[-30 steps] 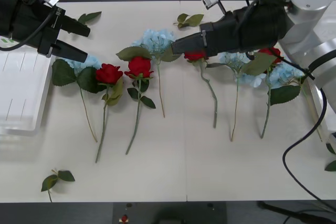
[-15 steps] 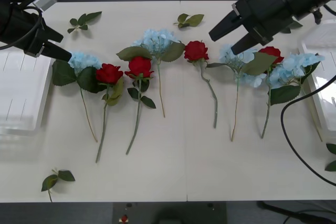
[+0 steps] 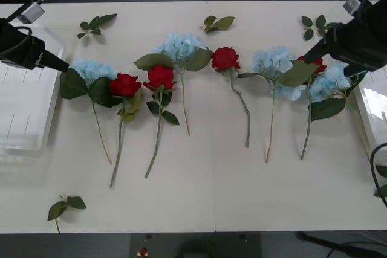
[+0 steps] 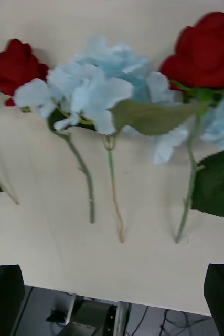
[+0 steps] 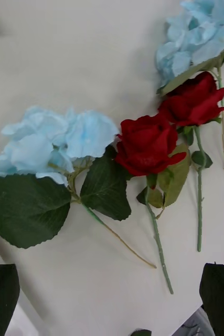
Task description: Put the red flowers into the right box and the blue flowers into the left box
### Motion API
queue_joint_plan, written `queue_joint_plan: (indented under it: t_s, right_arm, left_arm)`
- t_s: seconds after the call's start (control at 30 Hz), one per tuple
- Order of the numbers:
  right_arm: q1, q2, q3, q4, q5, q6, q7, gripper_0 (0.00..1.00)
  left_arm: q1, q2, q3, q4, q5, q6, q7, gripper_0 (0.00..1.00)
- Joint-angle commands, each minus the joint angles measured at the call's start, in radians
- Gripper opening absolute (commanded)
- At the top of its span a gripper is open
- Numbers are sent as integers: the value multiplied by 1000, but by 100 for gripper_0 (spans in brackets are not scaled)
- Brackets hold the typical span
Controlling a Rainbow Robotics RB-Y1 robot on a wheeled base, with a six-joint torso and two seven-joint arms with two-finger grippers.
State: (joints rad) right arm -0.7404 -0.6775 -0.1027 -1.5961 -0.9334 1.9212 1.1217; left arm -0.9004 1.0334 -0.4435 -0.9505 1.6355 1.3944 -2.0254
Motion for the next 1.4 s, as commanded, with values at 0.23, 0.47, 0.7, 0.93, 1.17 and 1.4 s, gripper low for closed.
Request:
queue_joint_plan:
  t_s: [0.23,0.47,0.7,0.93,1.17,1.4]
  right_arm:
    - [73,-155,150,-50,77,-88,-29,100]
    - [88,-257,304,-36,136,-271,26,100]
    - [121,-284,307,45,170,-398,276,100]
    - [124,-290,314,163,200,-515,518,100]
    - [124,-329,383,226,196,-594,649,100]
    - [124,-329,414,271,197,-636,652,100]
  left_arm:
    - [-23,-39,9,18,-148,25,290,100]
    - [29,-49,9,-62,-194,29,413,100]
    - [155,-49,71,-298,-312,20,594,100]
    - [273,-55,114,-502,-447,12,760,100]
    - [301,-138,112,-530,-577,12,872,100]
    - [310,-214,114,-527,-715,12,898,100]
